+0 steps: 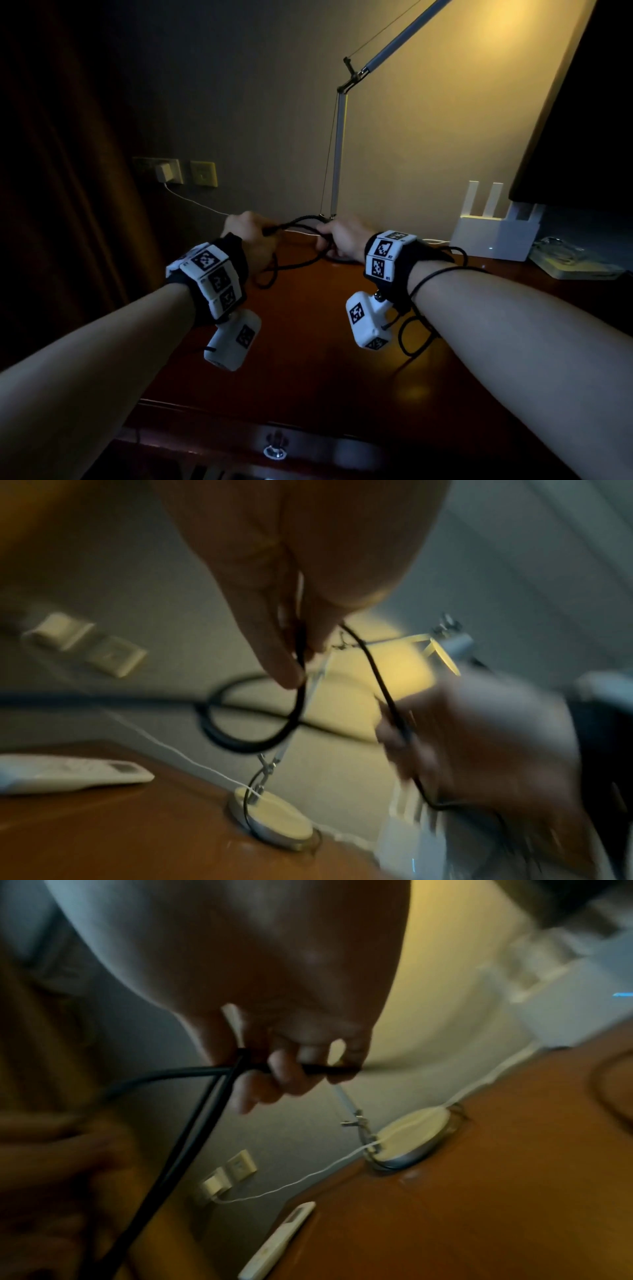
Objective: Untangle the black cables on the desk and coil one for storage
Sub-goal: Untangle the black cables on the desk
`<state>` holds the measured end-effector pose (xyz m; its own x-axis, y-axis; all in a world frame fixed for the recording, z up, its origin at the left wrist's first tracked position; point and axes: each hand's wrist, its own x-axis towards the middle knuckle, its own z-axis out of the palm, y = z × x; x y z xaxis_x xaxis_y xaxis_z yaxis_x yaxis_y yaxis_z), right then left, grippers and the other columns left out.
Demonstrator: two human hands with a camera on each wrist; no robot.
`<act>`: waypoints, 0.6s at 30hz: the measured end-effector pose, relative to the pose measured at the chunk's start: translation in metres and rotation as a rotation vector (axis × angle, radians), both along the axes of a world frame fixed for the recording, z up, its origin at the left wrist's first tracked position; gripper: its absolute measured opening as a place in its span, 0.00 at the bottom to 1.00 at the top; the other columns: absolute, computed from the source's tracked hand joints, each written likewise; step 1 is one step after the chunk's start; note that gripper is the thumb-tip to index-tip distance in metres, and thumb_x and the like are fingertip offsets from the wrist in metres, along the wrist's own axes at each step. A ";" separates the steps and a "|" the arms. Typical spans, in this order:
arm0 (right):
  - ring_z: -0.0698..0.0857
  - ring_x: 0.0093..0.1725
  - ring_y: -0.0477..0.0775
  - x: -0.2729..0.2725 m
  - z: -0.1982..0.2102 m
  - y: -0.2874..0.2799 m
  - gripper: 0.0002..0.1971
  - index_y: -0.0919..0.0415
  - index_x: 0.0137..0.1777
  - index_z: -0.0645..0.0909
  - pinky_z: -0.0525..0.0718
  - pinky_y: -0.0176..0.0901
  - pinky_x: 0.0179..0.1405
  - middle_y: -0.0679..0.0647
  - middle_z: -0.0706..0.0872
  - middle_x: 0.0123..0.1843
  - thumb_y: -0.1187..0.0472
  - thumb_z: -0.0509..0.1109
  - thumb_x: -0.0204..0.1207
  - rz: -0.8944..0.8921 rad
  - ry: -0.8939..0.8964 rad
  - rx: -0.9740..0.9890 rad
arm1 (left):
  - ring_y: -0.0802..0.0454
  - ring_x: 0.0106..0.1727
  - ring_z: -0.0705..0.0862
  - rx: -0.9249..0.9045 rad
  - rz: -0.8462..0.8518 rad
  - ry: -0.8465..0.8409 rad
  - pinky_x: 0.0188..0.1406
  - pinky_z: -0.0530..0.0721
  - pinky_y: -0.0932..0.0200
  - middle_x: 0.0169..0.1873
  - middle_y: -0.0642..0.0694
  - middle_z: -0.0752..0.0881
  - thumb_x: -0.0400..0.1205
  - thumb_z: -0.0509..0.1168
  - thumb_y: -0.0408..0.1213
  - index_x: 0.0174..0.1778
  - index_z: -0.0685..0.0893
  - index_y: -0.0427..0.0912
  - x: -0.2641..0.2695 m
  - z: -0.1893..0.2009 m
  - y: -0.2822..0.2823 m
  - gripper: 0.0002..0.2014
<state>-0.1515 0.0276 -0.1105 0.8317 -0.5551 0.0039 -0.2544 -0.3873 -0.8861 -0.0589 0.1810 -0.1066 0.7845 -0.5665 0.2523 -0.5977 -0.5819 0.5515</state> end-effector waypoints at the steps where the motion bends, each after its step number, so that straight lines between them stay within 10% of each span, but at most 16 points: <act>1: 0.75 0.25 0.51 -0.003 -0.001 -0.004 0.17 0.66 0.32 0.82 0.74 0.36 0.24 0.53 0.81 0.23 0.64 0.63 0.83 -0.041 0.013 0.014 | 0.58 0.35 0.82 -0.092 0.058 0.048 0.26 0.78 0.66 0.43 0.48 0.85 0.83 0.66 0.43 0.50 0.87 0.51 0.006 0.002 0.004 0.05; 4: 0.78 0.30 0.51 -0.009 -0.008 -0.015 0.14 0.69 0.41 0.86 0.77 0.31 0.25 0.56 0.88 0.32 0.61 0.63 0.83 -0.074 0.112 -0.126 | 0.61 0.24 0.82 -0.198 0.172 0.167 0.14 0.74 0.74 0.37 0.48 0.84 0.83 0.67 0.40 0.49 0.86 0.48 0.018 0.007 0.016 0.03; 8: 0.76 0.47 0.55 -0.002 -0.009 -0.006 0.18 0.68 0.61 0.82 0.75 0.46 0.48 0.63 0.85 0.58 0.56 0.59 0.83 -0.055 0.283 -0.411 | 0.48 0.54 0.81 0.165 0.077 -0.104 0.48 0.83 0.56 0.60 0.43 0.79 0.78 0.70 0.45 0.67 0.80 0.46 0.016 0.002 0.007 0.21; 13: 0.75 0.30 0.54 0.009 -0.003 0.009 0.16 0.66 0.40 0.81 0.73 0.42 0.30 0.56 0.77 0.32 0.58 0.58 0.85 -0.026 0.228 -0.484 | 0.47 0.51 0.84 0.381 -0.310 -0.308 0.53 0.84 0.50 0.54 0.44 0.86 0.83 0.62 0.48 0.63 0.80 0.50 -0.024 0.003 -0.023 0.14; 18: 0.85 0.40 0.63 -0.001 -0.004 -0.001 0.18 0.68 0.46 0.81 0.87 0.52 0.42 0.61 0.82 0.38 0.53 0.58 0.85 -0.094 0.166 -0.419 | 0.43 0.52 0.83 0.210 -0.088 -0.190 0.52 0.83 0.49 0.53 0.40 0.85 0.86 0.59 0.39 0.62 0.84 0.46 0.002 0.004 -0.013 0.13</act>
<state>-0.1523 0.0267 -0.1149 0.7862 -0.6073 0.1147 -0.4311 -0.6718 -0.6024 -0.0570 0.1677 -0.1029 0.6799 -0.6855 0.2603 -0.7320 -0.6129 0.2975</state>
